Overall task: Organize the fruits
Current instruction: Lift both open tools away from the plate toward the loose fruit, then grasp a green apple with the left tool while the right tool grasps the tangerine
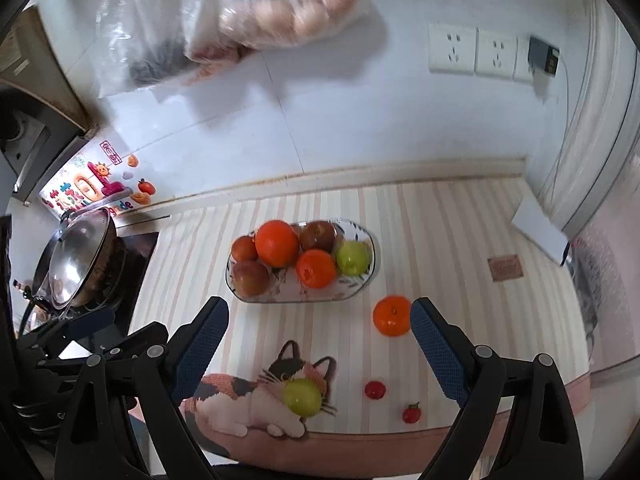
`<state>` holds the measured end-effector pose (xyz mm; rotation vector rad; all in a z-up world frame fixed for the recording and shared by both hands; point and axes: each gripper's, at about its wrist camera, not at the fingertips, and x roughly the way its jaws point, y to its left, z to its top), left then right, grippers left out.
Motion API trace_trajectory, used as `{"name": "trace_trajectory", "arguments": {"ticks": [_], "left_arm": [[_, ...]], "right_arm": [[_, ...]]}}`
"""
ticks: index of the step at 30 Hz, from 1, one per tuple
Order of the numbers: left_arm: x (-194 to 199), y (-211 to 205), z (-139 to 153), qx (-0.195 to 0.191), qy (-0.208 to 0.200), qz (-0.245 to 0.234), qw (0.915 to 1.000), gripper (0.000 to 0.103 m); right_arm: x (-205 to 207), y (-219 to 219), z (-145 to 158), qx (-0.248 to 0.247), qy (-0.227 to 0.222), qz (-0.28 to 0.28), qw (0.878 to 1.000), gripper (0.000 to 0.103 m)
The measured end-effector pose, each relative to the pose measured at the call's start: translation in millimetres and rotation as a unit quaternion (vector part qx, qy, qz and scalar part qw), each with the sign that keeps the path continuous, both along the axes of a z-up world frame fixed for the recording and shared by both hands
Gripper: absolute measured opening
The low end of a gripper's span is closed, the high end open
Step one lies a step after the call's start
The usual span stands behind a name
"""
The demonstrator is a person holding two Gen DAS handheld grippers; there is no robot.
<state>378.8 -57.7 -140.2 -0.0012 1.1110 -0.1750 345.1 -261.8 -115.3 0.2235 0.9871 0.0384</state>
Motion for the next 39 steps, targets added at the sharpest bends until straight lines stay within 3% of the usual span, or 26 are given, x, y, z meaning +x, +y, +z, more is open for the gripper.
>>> {"name": "trace_trajectory", "arguments": {"ticks": [3, 5, 7, 8, 14, 16, 17, 18, 19, 20, 21, 23, 26, 31, 39], "left_arm": [[6, -9, -25, 0.005, 0.030, -0.010, 0.9995, 0.089], [12, -17, -50, 0.003, 0.070, -0.017, 0.9974, 0.089], [16, -24, -75, -0.004, 0.110, -0.026, 0.9936, 0.089], [18, -29, -89, -0.003, 0.128, -0.029, 0.9913, 0.089], [26, -59, -177, -0.034, 0.261, -0.043, 0.9637, 0.089], [25, -66, -202, -0.041, 0.289, -0.037, 0.9557, 0.088], [24, -70, -212, -0.046, 0.301, -0.035, 0.9519, 0.086], [24, -72, -221, -0.049, 0.313, -0.030, 0.9481, 0.078], [24, -73, -226, -0.052, 0.319, -0.025, 0.9460, 0.071], [24, -72, -232, -0.059, 0.324, -0.018, 0.9440, 0.056], [23, -72, -235, -0.074, 0.327, -0.011, 0.9421, 0.053], [23, -72, -234, -0.073, 0.316, -0.007, 0.9458, 0.053], [24, -73, -224, -0.038, 0.290, -0.021, 0.9561, 0.052], [40, -52, -207, 0.004, 0.246, 0.001, 0.9692, 0.052], [55, -30, -211, 0.008, 0.252, 0.040, 0.9668, 0.052]], "right_arm": [[4, -17, -25, 0.012, 0.025, -0.017, 0.999, 0.094], [7, -30, -48, 0.029, 0.049, -0.024, 0.998, 0.086], [10, -42, -74, 0.039, 0.076, -0.034, 0.996, 0.069], [10, -46, -84, 0.041, 0.084, -0.037, 0.995, 0.069], [17, -75, -144, 0.074, 0.137, -0.071, 0.985, 0.069], [20, -81, -158, 0.080, 0.149, -0.079, 0.982, 0.069], [21, -82, -162, 0.082, 0.152, -0.080, 0.982, 0.069], [22, -84, -167, 0.083, 0.156, -0.082, 0.981, 0.069], [24, -85, -170, 0.082, 0.159, -0.082, 0.981, 0.069], [26, -85, -171, 0.081, 0.159, -0.081, 0.981, 0.069], [29, -86, -174, 0.081, 0.160, -0.080, 0.980, 0.069], [36, -86, -178, 0.078, 0.163, -0.073, 0.981, 0.069], [53, -85, -184, 0.063, 0.165, -0.054, 0.983, 0.069], [89, -77, -197, 0.028, 0.174, -0.013, 0.984, 0.070], [129, -58, -233, -0.011, 0.219, 0.037, 0.975, 0.071]]}}
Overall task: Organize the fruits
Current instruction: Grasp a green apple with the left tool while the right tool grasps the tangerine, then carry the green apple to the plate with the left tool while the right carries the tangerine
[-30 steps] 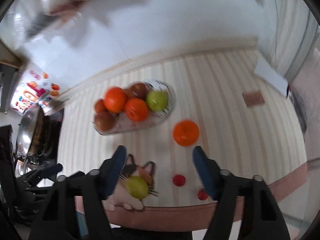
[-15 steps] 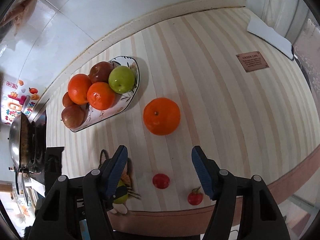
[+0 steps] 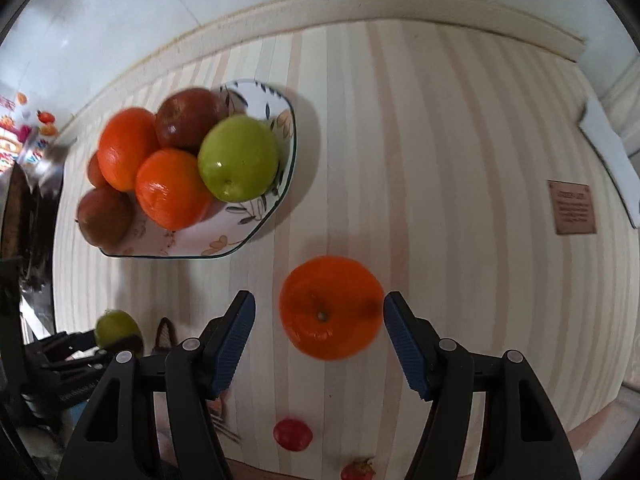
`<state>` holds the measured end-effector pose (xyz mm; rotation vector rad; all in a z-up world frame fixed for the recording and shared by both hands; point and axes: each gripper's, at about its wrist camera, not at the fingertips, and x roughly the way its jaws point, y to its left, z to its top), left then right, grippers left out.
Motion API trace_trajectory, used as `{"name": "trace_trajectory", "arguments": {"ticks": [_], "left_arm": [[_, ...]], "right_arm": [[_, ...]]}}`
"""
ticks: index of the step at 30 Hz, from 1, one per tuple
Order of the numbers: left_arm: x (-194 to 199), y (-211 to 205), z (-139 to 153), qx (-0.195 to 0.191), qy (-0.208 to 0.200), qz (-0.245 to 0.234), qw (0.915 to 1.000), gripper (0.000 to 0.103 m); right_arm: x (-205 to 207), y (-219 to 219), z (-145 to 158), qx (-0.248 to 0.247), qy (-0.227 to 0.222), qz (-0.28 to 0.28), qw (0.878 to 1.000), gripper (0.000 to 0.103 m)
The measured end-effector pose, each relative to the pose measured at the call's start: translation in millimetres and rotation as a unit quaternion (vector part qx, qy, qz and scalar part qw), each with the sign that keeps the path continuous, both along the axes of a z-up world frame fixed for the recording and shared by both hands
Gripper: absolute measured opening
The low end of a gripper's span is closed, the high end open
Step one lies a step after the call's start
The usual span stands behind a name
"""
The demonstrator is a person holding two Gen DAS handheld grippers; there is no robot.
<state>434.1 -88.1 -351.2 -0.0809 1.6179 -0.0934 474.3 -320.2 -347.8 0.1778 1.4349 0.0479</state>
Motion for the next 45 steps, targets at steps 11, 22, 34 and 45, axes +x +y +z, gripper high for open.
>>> {"name": "trace_trajectory", "arguments": {"ticks": [11, 22, 34, 45], "left_arm": [[2, 5, 1, -0.003, 0.000, 0.002, 1.0000, 0.053], [3, 17, -7, -0.021, 0.012, -0.008, 0.9997, 0.053], [15, 35, -23, -0.054, 0.042, 0.000, 0.9977, 0.055], [4, 23, 5, -0.042, -0.009, -0.032, 0.9986, 0.052]], "right_arm": [[10, 0, -14, -0.010, 0.014, -0.005, 1.000, 0.064], [-28, 46, -3, 0.024, 0.017, 0.046, 0.998, 0.063], [-30, 44, -10, 0.041, 0.017, 0.022, 0.999, 0.065], [-31, 43, -11, 0.047, 0.003, 0.003, 0.999, 0.064]]}}
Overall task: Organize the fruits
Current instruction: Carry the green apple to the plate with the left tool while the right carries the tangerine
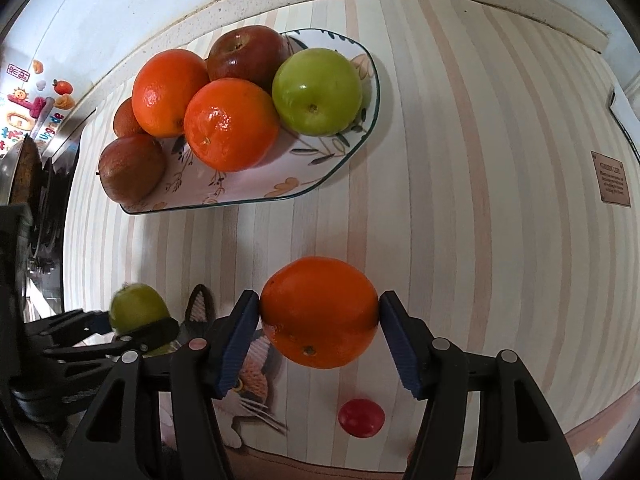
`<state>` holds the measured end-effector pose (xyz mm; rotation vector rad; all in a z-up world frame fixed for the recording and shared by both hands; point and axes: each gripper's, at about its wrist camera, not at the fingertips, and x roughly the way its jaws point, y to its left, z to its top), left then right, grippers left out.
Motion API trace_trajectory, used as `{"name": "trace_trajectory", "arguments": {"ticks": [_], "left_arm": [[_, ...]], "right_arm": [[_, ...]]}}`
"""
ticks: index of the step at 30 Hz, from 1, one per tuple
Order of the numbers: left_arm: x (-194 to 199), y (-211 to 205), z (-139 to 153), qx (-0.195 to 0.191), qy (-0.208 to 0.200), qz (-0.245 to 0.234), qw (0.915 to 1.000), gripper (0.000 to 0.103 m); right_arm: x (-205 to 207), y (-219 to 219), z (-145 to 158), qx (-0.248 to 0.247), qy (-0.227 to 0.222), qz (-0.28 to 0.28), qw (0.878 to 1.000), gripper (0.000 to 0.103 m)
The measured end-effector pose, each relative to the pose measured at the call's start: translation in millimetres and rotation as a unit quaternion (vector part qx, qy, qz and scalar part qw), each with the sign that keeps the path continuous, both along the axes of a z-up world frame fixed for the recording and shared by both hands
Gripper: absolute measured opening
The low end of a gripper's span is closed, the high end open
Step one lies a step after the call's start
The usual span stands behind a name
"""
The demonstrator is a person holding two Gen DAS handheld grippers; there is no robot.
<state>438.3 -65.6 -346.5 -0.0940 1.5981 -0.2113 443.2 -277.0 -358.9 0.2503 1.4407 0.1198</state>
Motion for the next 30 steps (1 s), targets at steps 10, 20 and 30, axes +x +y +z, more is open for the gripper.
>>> {"name": "trace_trajectory", "arguments": {"ticks": [10, 20, 30], "left_arm": [[51, -12, 60, -0.012, -0.082, -0.011, 0.9965, 0.052], [81, -43, 44, 0.017, -0.085, -0.028, 0.9958, 0.052], [88, -52, 12, 0.026, -0.058, -0.013, 0.9979, 0.052]], "right_arm": [[7, -13, 24, 0.043, -0.024, -0.036, 0.998, 0.064], [74, -43, 92, 0.053, -0.103, -0.072, 0.991, 0.064], [166, -39, 49, 0.050, -0.055, -0.061, 0.995, 0.064]]}}
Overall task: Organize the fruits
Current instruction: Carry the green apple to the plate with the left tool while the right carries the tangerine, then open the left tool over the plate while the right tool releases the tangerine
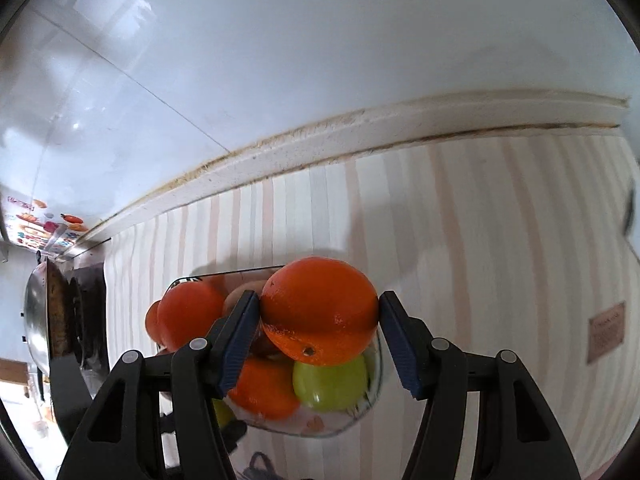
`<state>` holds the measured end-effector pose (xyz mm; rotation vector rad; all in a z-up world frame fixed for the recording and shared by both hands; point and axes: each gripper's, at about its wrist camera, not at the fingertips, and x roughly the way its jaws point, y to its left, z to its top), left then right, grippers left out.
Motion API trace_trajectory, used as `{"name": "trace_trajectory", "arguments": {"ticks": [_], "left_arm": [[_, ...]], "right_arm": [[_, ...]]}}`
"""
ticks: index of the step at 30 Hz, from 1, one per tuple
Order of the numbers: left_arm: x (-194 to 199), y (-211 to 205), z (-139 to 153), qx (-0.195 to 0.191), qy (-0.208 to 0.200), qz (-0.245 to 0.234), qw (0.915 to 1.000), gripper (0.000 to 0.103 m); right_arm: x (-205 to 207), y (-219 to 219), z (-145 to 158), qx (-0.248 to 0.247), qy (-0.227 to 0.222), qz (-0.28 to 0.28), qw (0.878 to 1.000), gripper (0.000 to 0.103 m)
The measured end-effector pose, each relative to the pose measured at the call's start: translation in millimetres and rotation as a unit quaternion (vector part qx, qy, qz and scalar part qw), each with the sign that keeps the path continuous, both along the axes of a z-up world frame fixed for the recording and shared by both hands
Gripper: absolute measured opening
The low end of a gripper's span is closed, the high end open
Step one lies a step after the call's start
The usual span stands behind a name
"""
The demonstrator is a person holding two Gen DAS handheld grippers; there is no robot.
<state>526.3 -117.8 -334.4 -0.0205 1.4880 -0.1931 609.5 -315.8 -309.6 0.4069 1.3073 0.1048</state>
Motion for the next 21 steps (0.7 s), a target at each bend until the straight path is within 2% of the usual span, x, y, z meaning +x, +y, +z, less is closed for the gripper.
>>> {"name": "trace_trajectory", "arguments": {"ticks": [4, 17, 21], "left_arm": [[6, 4, -6, -0.008, 0.004, 0.015, 0.9998, 0.052], [24, 3, -13, -0.009, 0.025, 0.029, 0.9992, 0.053], [29, 7, -14, -0.015, 0.032, 0.038, 0.9986, 0.056]], "right_arm": [[14, 13, -19, -0.002, 0.015, 0.010, 1.000, 0.064], [25, 3, -41, 0.040, 0.053, -0.003, 0.998, 0.067], [26, 1, -43, 0.054, 0.059, -0.005, 0.997, 0.069]]}}
